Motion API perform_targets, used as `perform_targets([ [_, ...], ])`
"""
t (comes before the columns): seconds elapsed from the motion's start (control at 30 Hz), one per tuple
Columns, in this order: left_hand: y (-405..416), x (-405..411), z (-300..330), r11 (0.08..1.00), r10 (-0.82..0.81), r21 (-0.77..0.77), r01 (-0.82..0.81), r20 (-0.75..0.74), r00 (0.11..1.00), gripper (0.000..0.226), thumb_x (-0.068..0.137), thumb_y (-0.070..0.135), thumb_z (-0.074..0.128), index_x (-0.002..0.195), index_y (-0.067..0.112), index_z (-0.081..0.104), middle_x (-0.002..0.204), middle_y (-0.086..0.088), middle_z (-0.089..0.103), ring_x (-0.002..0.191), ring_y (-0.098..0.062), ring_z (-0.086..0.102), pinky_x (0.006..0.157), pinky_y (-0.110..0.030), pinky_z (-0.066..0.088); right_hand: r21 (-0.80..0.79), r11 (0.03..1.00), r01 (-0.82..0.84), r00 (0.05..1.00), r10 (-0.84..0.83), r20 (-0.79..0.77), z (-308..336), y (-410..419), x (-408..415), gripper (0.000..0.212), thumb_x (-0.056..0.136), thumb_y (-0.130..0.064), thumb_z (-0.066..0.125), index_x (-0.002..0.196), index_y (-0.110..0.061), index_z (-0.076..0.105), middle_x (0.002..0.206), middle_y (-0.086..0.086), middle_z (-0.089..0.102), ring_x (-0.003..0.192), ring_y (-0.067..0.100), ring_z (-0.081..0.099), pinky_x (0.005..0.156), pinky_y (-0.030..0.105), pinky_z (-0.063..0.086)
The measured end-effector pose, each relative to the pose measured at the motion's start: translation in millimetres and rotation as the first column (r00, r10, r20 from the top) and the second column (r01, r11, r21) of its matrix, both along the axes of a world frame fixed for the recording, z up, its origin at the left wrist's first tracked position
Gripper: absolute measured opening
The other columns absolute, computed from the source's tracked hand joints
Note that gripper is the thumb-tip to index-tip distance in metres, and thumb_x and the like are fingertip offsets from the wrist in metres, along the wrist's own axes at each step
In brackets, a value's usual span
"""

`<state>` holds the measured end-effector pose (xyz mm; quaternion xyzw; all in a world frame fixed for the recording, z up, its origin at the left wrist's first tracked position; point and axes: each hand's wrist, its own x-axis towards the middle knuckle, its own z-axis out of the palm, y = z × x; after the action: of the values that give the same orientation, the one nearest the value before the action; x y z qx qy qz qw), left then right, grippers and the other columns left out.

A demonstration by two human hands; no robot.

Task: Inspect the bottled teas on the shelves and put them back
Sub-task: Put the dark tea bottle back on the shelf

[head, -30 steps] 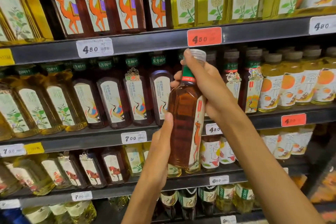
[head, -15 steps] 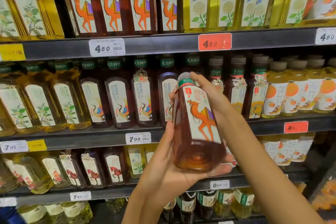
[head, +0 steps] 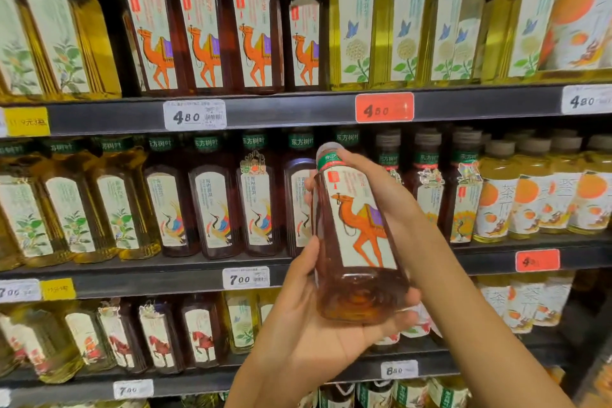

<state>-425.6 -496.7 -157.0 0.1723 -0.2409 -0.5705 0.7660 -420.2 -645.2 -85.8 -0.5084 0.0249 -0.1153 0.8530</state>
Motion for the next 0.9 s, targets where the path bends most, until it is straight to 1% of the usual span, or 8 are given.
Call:
perform_targets([
  [0.1,-5,14,-2,0.997,0.062,-0.047,-0.056,0.123,0.990,0.072,0.071,0.036,0.082,0.127,-0.002,0.057,0.116,-0.031,0.061,0.100,-0.044,0.063,0.081,-0.049,0.053,0.050,0.999,-0.005,0.990,-0.002,0.143,20,-1,3,0.037,0.089,-0.029,0.056,0.120,-0.008,0.053,0.086,0.013,0.065,0.072,0.023,0.068,0.074,0.034,0.055],
  [0.2,-7,31,3,0.973,0.225,-0.023,-0.231,0.341,0.913,0.066,0.073,0.047,0.076,0.127,0.013,0.061,0.126,-0.022,0.060,0.112,-0.037,0.061,0.088,-0.044,0.054,-0.146,0.984,0.098,0.930,-0.039,0.364,48,-5,1,0.034,0.088,-0.028,0.055,0.113,-0.006,0.054,0.084,0.010,0.069,0.071,0.020,0.069,0.072,0.031,0.057],
  [0.37,-15,52,30,0.799,0.390,-0.038,-0.600,0.792,0.470,0.077,0.067,0.067,0.069,0.131,0.028,0.048,0.124,0.004,0.066,0.116,-0.014,0.061,0.099,-0.031,0.050,-0.411,0.877,0.248,0.828,0.028,0.560,84,-3,1,0.024,0.100,-0.019,0.044,0.122,-0.010,0.049,0.093,0.008,0.069,0.084,0.018,0.068,0.079,0.032,0.057],
  [0.47,-30,61,41,0.734,0.441,-0.121,-0.668,0.833,0.334,0.066,0.069,0.067,0.065,0.124,0.035,0.049,0.120,0.011,0.066,0.111,-0.006,0.063,0.097,-0.030,0.050,-0.476,0.822,0.313,0.805,0.036,0.592,100,-1,6,0.024,0.101,-0.017,0.043,0.122,-0.010,0.052,0.099,0.005,0.068,0.089,0.013,0.066,0.079,0.027,0.054],
  [0.63,-45,73,71,0.567,0.556,-0.314,-0.761,0.828,0.073,0.054,0.072,0.059,0.054,0.121,0.038,0.045,0.109,0.021,0.061,0.096,0.017,0.058,0.069,0.001,0.044,-0.407,0.805,0.432,0.765,-0.088,0.638,119,-7,14,0.033,0.102,-0.017,0.042,0.133,-0.007,0.048,0.116,0.016,0.064,0.095,0.023,0.063,0.084,0.038,0.050],
  [0.7,-50,76,85,0.519,0.562,-0.386,-0.763,0.826,-0.035,0.049,0.077,0.054,0.053,0.121,0.036,0.047,0.112,0.018,0.061,0.103,0.010,0.058,0.078,-0.006,0.048,-0.365,0.794,0.487,0.713,-0.120,0.691,130,-6,17,0.036,0.102,-0.014,0.042,0.136,-0.003,0.045,0.124,0.021,0.060,0.097,0.021,0.063,0.085,0.035,0.052],
  [0.8,-56,82,106,0.397,0.527,-0.516,-0.759,0.805,-0.272,0.037,0.087,0.053,0.054,0.120,0.037,0.052,0.121,0.012,0.059,0.118,-0.008,0.051,0.100,-0.033,0.046,-0.305,0.762,0.571,0.611,-0.147,0.778,149,-7,22,0.036,0.102,-0.011,0.040,0.136,0.001,0.043,0.120,0.021,0.060,0.100,0.026,0.061,0.085,0.035,0.051],
  [0.9,-60,89,126,0.287,0.534,-0.597,-0.749,0.749,-0.392,0.058,0.084,0.059,0.051,0.134,0.029,0.046,0.129,0.011,0.054,0.125,-0.008,0.045,0.105,-0.038,0.042,-0.248,0.756,0.606,0.529,-0.151,0.835,168,-9,25,0.037,0.103,-0.009,0.036,0.136,0.006,0.039,0.117,0.021,0.057,0.098,0.027,0.059,0.080,0.032,0.052],
])
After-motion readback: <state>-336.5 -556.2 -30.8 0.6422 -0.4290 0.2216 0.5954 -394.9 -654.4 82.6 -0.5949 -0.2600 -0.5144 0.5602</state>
